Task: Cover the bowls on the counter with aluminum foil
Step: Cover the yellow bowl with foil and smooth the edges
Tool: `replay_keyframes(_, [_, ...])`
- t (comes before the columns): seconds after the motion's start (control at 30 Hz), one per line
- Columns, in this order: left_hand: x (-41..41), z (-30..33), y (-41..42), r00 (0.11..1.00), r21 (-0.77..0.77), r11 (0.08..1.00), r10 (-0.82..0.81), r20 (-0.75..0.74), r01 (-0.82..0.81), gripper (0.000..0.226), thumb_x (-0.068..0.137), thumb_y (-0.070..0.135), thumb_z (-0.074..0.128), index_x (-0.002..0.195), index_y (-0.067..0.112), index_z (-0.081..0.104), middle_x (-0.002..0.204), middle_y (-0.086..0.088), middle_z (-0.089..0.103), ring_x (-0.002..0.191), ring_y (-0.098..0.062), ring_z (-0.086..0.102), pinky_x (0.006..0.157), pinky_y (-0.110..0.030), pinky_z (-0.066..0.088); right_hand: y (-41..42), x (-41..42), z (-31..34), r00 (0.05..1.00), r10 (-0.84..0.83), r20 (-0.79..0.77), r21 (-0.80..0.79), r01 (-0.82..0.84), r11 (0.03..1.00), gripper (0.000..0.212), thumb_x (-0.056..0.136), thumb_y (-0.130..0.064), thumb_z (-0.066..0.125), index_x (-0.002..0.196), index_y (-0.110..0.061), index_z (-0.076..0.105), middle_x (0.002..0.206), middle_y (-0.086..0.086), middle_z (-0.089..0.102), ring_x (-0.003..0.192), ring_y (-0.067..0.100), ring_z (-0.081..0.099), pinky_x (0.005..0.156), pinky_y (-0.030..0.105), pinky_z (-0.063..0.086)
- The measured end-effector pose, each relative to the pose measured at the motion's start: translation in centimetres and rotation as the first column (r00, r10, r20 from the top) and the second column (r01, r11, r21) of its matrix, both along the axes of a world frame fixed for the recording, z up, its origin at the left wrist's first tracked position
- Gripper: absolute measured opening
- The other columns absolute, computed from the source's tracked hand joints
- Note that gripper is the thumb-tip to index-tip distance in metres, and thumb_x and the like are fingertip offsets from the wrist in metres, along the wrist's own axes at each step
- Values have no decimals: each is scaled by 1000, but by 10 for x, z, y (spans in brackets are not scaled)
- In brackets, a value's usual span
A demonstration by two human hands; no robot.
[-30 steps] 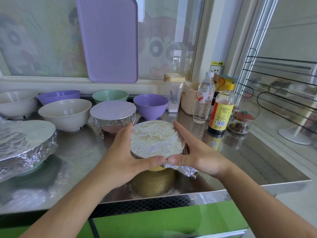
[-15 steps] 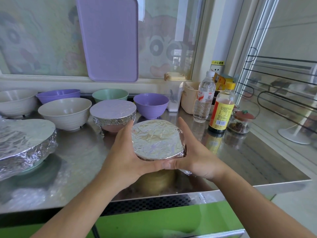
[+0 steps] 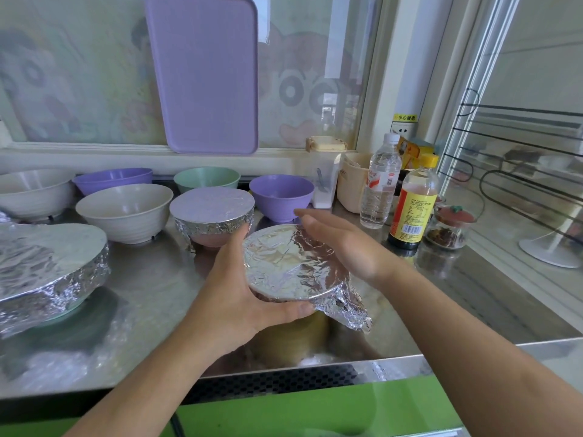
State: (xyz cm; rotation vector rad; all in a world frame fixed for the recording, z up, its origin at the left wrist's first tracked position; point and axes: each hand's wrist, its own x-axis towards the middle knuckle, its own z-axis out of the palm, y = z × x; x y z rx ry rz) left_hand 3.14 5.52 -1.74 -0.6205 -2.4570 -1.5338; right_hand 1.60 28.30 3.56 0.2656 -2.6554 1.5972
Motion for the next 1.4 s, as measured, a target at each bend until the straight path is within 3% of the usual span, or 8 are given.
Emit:
replay_keyframes(0.07, [0, 0, 0, 1000, 14, 1000, -8, -1, 8, 155, 38, 71, 98, 163, 40, 11, 155, 25, 29, 139, 14, 31, 108, -11, 27, -8, -4, -2, 1000, 12, -10, 22, -12, 1000, 51, 106, -56, 50, 133, -15, 65, 136, 7, 68, 126, 28, 64, 107, 46, 52])
replay_keyframes(0.17, [-1, -1, 0, 999, 43, 999, -31, 8, 30, 154, 39, 67, 100, 162, 42, 10, 151, 31, 32, 137, 18, 32, 105, -7, 27, -6, -5, -10, 1000, 19, 23, -120, -16, 993, 31, 109, -45, 52, 128, -32, 73, 128, -10, 75, 117, 11, 70, 90, 23, 57])
replay_keyframes(0.23, [-4, -3, -1, 997, 94, 993, -68, 31, 65, 153, 39, 64, 101, 158, 46, 7, 139, 46, 36, 133, 22, 36, 103, -4, 32, -3, 3, -14, 996, 68, 52, -195, -57, 979, 36, 107, -46, 54, 139, -33, 66, 139, -10, 69, 122, 2, 66, 103, 32, 49])
replay_keyframes(0.63, [-7, -9, -5, 977, 155, 985, -110, 182, 82, 162, 36, 68, 98, 163, 45, 1, 149, 41, 37, 130, 26, 40, 121, -36, 39, 24, 35, -45, 987, 143, 70, -149, -131, 980, 157, 46, -63, 101, 168, -36, 6, 154, -29, 47, 147, -2, 42, 125, 35, 33])
replay_keyframes(0.83, [-7, -16, -3, 981, 170, 983, -100, 167, 71, 156, 34, 66, 100, 161, 43, 12, 139, 46, 45, 129, 19, 48, 118, -40, 43, 17, 38, -48, 994, 107, -1, -111, -106, 988, 133, 70, -11, 99, 167, -26, 8, 144, -27, 55, 132, -12, 52, 109, 17, 46])
replay_keyframes(1.03, [-3, -16, 2, 989, 188, 980, -83, 122, 59, 137, 38, 57, 99, 151, 40, 23, 129, 49, 49, 124, 20, 50, 113, -27, 43, 16, 40, -54, 991, 104, -87, -97, -112, 989, 102, 73, 11, 90, 135, -47, 32, 128, -26, 66, 122, -5, 63, 93, 16, 53])
replay_keyframes(1.2, [0, -14, 1, 996, 163, 986, -36, 76, 23, 152, 35, 63, 99, 159, 42, 13, 154, 26, 35, 136, 15, 40, 116, -21, 38, 22, 45, -53, 993, 115, -23, -80, -117, 990, 116, 73, -3, 95, 149, -51, 21, 143, -23, 57, 131, -6, 56, 103, 19, 50])
replay_keyframes(1.4, [0, 1, 1, 999, 126, 992, -29, 40, 24, 160, 31, 69, 93, 162, 32, 9, 143, 34, 32, 124, 30, 34, 92, 6, 30, 33, 55, -38, 996, 85, -31, -238, -89, 967, 126, 67, -41, 99, 167, -21, 25, 168, -9, 39, 154, 7, 36, 130, 47, 24])
